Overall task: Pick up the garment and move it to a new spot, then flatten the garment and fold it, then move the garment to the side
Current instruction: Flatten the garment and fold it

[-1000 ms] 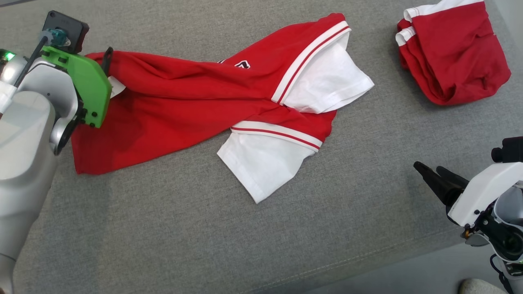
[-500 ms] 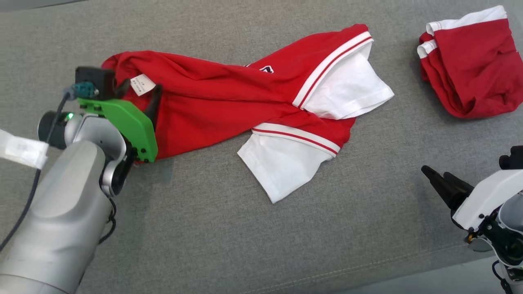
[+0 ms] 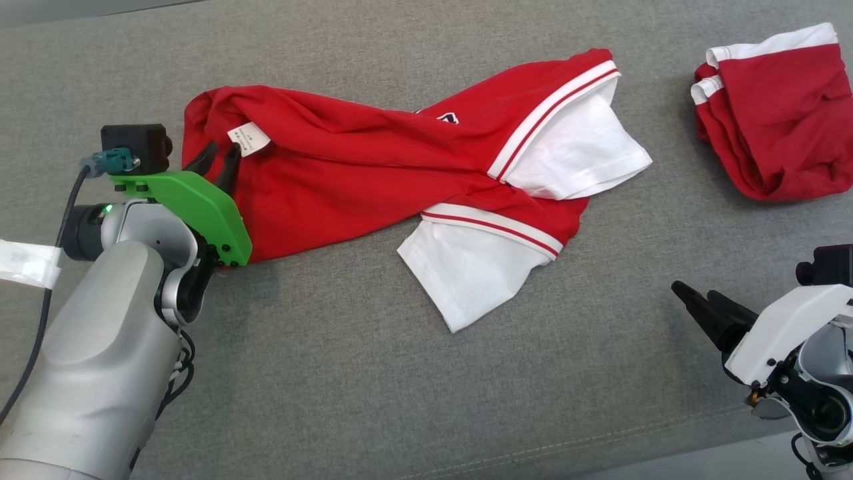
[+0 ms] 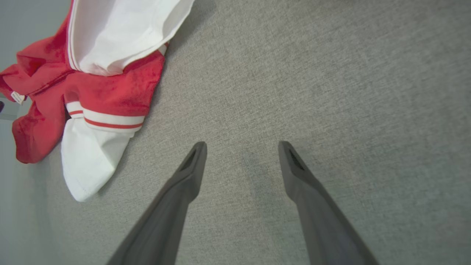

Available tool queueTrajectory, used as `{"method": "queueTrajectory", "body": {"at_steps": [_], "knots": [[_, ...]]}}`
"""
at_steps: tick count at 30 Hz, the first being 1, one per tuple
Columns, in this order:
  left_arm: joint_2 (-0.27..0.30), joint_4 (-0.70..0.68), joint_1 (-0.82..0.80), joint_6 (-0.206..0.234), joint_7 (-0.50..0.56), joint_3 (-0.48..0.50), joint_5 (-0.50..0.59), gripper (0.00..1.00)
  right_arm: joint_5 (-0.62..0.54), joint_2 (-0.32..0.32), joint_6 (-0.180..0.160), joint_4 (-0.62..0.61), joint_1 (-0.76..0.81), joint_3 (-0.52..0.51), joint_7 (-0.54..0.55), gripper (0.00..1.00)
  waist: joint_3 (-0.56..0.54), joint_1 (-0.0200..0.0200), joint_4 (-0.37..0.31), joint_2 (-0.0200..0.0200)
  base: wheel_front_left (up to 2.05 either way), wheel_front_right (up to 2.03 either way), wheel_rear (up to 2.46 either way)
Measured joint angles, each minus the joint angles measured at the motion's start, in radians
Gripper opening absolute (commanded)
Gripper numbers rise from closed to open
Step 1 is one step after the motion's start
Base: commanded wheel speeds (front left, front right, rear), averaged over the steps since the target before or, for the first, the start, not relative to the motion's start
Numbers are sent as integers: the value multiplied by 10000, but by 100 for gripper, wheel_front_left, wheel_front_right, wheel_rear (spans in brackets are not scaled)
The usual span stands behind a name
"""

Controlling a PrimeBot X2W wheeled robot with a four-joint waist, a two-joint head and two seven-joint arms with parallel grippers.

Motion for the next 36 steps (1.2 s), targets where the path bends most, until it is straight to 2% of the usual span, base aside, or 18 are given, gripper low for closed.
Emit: {"method": "queueTrajectory", "body": {"at_steps": [10, 19, 21, 25, 29, 32, 36], "knots": [[-2, 240, 56, 6, 276, 174, -483, 33, 56, 136, 0, 81, -35, -54, -6, 100, 129, 0, -454, 0, 0, 0, 0], [13, 433, 50, 86, 353, 313, -491, 36, 56, 146, 2, 100, -34, -138, -92, 100, 190, 0, -539, 0, 0, 0, 0], [15, 483, 39, 102, 351, 326, -491, 41, 56, 144, 2, 102, -35, -140, -96, 100, 203, 0, -555, 0, 0, 0, 0], [15, 516, 34, 102, 351, 326, -491, 43, 56, 140, 4, 104, -38, -142, -107, 100, 209, 0, -564, 0, 0, 0, 0], [10, 583, 8, 102, 351, 328, -491, 50, 27, 96, 69, 104, -105, -142, -188, 100, 217, 0, -578, 0, 0, 0, 0], [-8, 621, -17, 128, 343, 399, -499, 64, -73, 42, 105, 65, -231, -148, -351, 100, 211, 0, -601, 0, 0, 0, 0], [-35, 665, -65, 134, 336, 410, -506, 64, -336, -25, 173, -113, -408, -230, -639, 100, 211, 0, -638, 0, 0, 0, 0]]}}
